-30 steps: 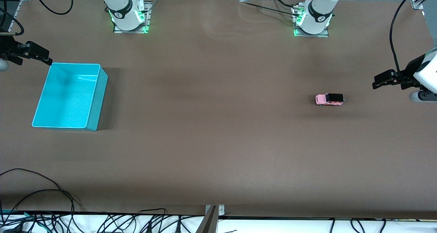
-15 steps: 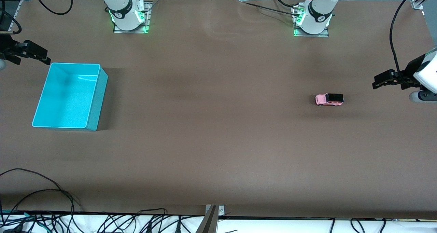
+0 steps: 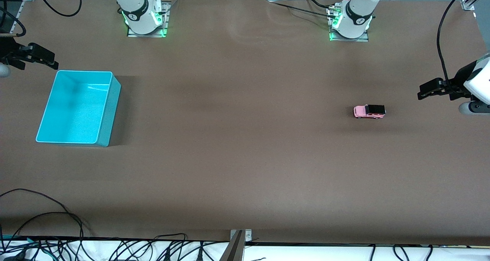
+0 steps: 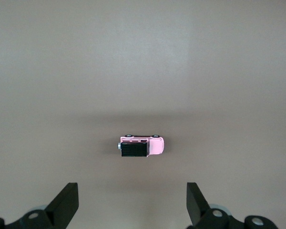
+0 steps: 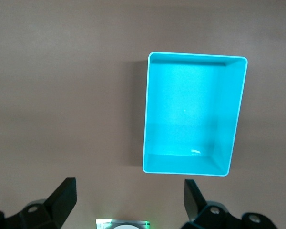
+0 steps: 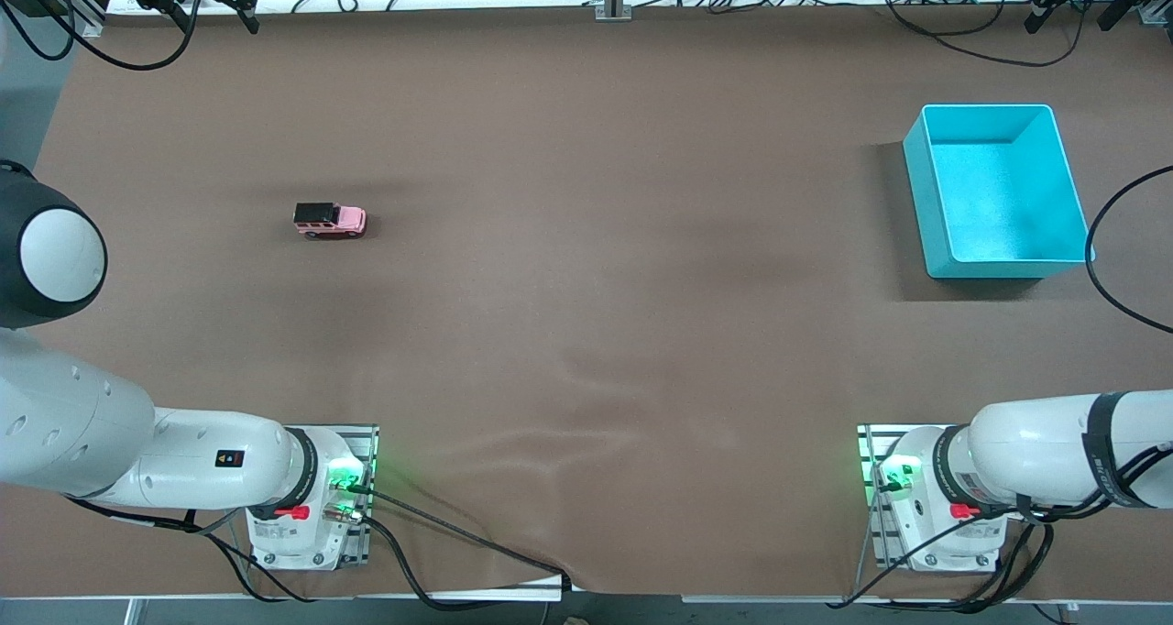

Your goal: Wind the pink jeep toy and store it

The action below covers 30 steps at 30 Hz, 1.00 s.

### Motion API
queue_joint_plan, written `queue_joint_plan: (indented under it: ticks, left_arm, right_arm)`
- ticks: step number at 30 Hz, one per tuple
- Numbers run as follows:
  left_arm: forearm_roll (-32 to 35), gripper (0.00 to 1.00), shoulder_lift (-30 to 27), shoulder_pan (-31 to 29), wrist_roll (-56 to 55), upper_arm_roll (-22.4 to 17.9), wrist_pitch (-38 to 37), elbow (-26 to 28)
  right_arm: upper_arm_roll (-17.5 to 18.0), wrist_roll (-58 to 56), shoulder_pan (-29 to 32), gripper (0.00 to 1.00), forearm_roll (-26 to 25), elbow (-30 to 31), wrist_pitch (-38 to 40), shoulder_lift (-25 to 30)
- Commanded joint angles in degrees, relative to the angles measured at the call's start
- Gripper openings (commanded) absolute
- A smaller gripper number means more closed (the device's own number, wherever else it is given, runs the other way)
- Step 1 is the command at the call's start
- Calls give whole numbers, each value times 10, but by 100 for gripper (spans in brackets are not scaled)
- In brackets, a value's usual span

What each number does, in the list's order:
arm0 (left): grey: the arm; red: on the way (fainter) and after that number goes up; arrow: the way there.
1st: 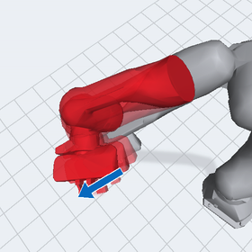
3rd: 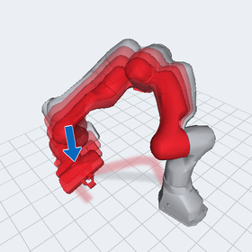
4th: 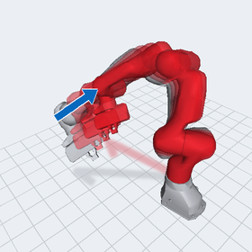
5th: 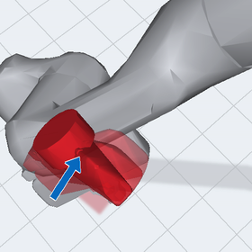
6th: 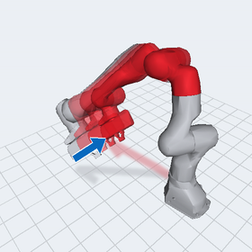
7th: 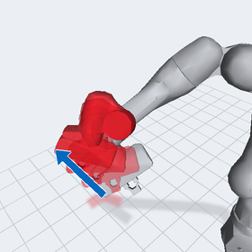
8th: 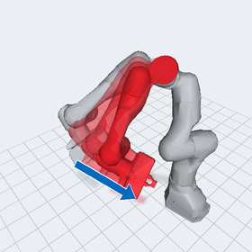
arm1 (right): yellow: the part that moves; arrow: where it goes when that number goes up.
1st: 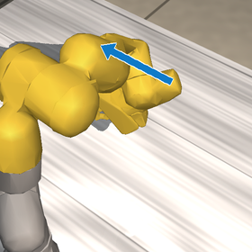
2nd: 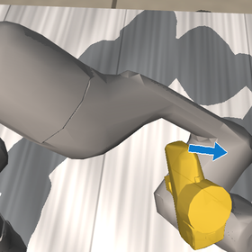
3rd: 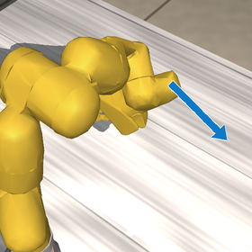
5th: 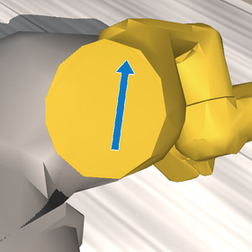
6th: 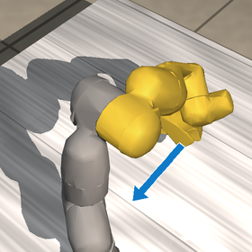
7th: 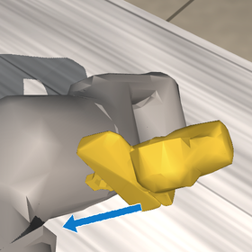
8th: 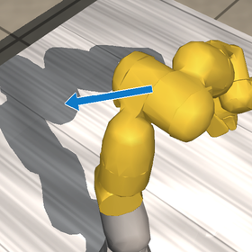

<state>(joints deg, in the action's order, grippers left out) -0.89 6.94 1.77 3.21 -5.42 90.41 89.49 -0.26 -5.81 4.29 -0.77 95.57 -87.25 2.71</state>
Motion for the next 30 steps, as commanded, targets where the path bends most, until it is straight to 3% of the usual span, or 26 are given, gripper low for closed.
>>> queue_joint_plan:
  ticks: [1, 30]
  left_arm:
    - [14, 100, -6, 0, 0, 1, -5, 2]
    - [14, 100, -6, 0, 0, 1, -5, 2]
  right_arm:
    - [-18, -20, 3, 100, 0, -21, 15, -6]
    - [-19, -19, 2, 100, 0, -27, 16, -7]
